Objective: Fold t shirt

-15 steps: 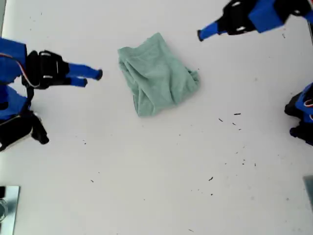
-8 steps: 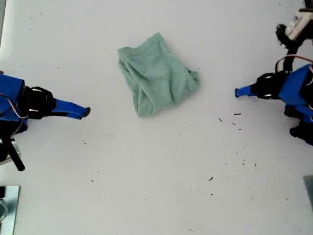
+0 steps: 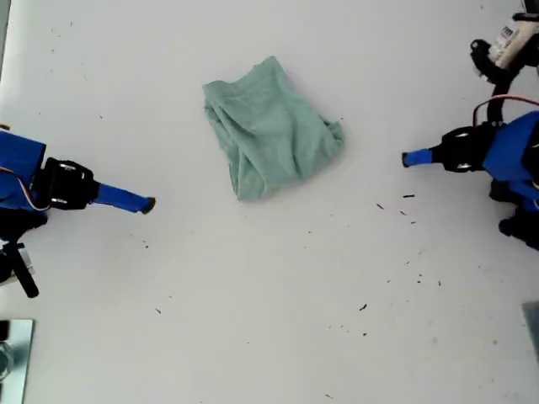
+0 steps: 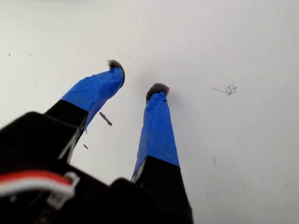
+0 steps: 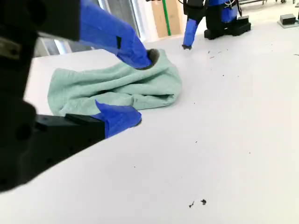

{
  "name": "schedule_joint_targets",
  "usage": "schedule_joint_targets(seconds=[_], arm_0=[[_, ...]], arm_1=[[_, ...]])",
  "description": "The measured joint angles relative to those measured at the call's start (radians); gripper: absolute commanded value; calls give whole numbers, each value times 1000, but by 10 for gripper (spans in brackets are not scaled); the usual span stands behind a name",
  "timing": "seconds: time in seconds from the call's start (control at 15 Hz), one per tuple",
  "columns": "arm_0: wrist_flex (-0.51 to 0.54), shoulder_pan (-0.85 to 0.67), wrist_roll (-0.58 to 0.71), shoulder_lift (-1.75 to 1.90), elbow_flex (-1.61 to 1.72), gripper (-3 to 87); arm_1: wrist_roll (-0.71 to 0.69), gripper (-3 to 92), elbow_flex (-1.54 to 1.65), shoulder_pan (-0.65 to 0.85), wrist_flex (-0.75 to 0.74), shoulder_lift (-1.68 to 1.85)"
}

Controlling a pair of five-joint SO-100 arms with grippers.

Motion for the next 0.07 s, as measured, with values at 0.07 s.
schedule_joint_targets(seconds=[0.07], arm_0=[[0,0,0,0,0,156]], arm_1=[[-55,125,0,-15,0,0]])
